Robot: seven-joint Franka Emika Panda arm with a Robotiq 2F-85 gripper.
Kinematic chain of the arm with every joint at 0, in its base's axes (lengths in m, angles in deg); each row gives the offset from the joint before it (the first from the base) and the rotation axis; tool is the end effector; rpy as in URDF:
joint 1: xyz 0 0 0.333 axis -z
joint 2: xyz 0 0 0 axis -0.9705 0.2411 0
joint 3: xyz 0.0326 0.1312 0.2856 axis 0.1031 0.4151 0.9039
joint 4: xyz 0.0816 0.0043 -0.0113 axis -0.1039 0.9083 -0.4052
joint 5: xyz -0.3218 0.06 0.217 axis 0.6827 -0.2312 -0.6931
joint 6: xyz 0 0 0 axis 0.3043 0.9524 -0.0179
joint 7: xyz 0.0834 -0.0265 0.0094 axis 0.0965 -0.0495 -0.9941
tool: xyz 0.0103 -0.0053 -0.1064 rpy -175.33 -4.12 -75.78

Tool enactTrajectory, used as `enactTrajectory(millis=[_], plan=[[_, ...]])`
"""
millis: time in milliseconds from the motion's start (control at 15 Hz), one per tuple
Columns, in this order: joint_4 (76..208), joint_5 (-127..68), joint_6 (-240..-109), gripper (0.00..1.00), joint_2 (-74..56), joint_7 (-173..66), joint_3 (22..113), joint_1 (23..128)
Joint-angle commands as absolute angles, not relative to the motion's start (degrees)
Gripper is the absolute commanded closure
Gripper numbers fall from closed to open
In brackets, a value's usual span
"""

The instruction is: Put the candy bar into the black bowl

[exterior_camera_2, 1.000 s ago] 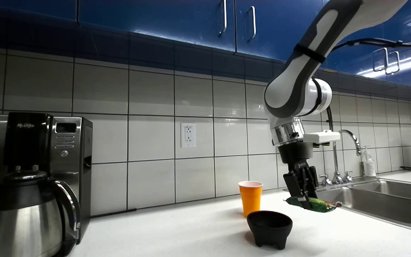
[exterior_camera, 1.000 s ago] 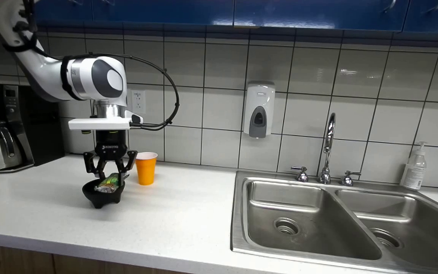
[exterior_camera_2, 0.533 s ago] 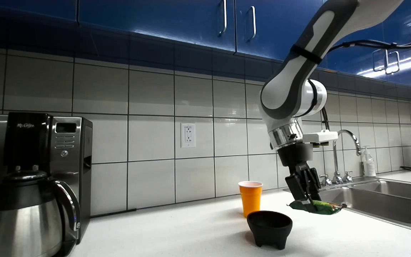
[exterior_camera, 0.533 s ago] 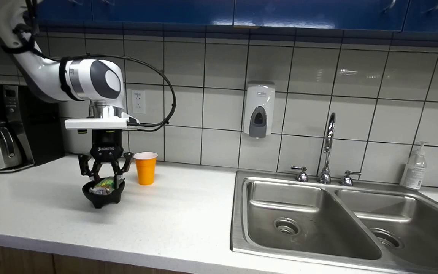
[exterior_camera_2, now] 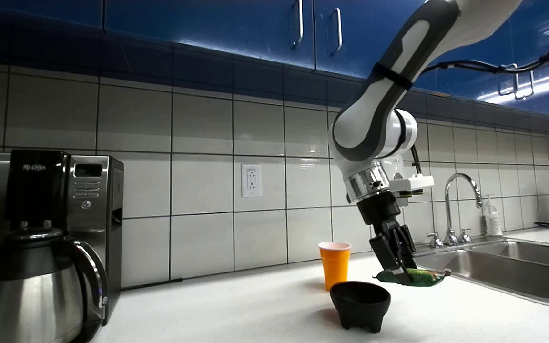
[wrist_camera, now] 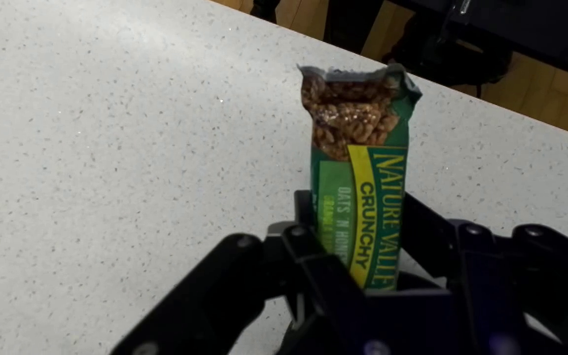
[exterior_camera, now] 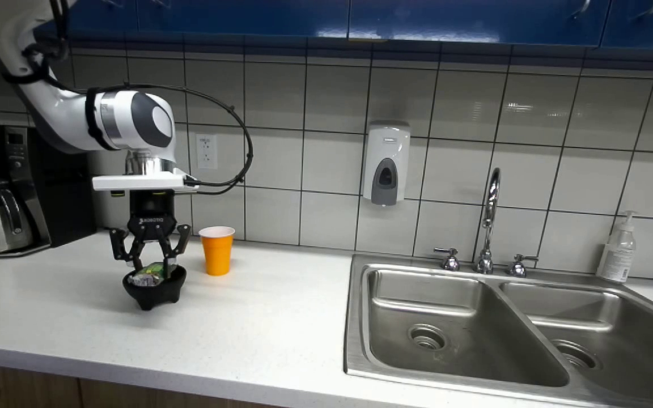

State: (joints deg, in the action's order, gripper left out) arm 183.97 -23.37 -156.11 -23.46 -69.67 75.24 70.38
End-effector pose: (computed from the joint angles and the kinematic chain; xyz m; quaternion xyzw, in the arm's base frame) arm 0.4577 0.0676 0.2937 0.9551 0.2291 -0.1776 0.0616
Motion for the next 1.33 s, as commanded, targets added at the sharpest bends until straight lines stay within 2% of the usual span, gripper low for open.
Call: enactTrajectory(millis=[0, 1067, 1133, 1200, 1267], plan=[[180.22, -21.75, -153.43, 0.81, -19.72, -68.16, 75.99, 70.17], [173.03, -20.12, -152.09, 0.81, -12.23, -66.13, 76.49, 68.16], [172.89, -19.83, -151.67, 0.47, -12.16, -65.82, 76.52, 68.10], [172.77, -19.69, -151.39, 0.30, -12.10, -65.73, 76.54, 68.09], [172.69, -19.48, -151.17, 0.23, -12.10, -65.51, 76.54, 68.06]])
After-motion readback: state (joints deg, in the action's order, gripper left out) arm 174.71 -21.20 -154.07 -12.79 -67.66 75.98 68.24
